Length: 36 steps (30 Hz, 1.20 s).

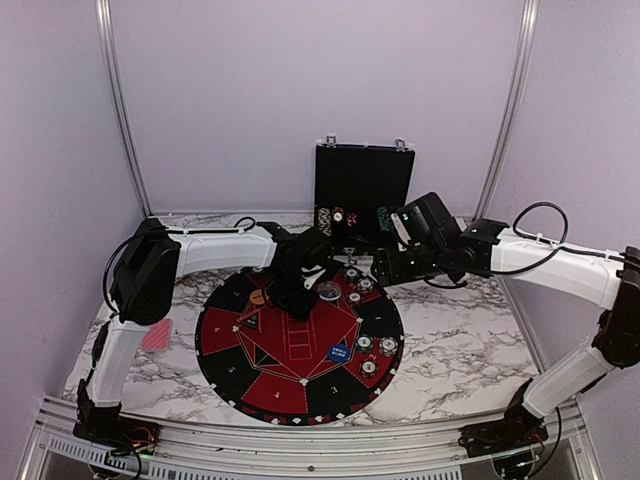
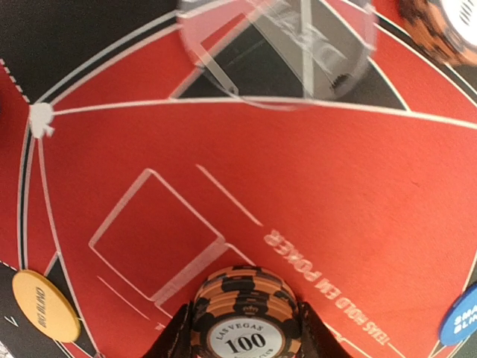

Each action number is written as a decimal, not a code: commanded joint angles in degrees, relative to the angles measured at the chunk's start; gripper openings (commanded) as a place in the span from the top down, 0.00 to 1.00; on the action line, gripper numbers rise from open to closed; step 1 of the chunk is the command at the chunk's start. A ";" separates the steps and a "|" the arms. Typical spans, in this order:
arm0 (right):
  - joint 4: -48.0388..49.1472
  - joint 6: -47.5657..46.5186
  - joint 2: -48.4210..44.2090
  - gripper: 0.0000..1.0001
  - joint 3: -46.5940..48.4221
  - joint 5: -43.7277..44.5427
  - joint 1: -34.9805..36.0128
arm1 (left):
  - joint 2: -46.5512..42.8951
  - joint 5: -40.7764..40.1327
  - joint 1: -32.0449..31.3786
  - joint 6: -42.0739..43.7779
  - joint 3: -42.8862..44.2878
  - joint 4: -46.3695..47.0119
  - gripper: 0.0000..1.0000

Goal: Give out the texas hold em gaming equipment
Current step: Move the poker chips pile to the big blind area.

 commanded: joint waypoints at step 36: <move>1.32 -0.75 3.60 0.21 2.58 -1.94 -0.46 | 6.24 -4.18 13.34 0.88 8.71 -3.96 0.68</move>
